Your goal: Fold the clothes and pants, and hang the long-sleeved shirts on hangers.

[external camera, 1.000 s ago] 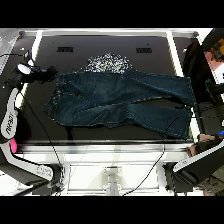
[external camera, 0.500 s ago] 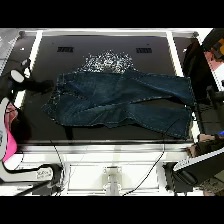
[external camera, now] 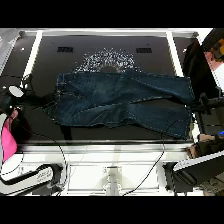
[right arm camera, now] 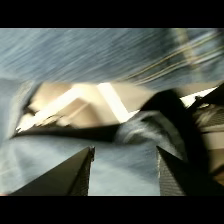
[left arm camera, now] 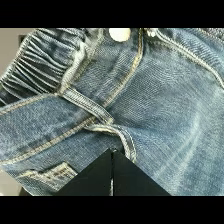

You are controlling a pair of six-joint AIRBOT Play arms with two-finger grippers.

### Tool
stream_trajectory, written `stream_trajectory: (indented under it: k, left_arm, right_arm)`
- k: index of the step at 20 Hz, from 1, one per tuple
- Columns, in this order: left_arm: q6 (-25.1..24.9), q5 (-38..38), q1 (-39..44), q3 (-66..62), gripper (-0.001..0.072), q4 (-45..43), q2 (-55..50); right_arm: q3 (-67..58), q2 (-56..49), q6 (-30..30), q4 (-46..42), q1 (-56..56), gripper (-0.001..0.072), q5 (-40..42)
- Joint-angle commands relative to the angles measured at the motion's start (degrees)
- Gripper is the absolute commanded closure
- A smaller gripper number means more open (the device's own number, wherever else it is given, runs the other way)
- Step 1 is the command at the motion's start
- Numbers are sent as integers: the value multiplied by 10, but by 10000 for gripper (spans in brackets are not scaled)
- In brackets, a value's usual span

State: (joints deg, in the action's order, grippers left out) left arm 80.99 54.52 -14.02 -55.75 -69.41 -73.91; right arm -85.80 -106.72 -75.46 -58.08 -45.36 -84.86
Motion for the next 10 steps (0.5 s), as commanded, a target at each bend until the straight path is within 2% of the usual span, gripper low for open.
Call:
stream_trajectory:
  k: [1, 5, 10]
  left_arm:
    - [-9, 6, -1, 7, 673, 9, 5]
    - [-9, 6, -1, 7, 673, 9, 5]
    - [-9, 6, -1, 7, 673, 9, 5]
  right_arm:
    - [5, 2, 21, -57, 4, 267, 55]
    - [5, 1, 37, -51, 14, 267, 82]
    - [5, 1, 61, -50, 71, 269, 56]
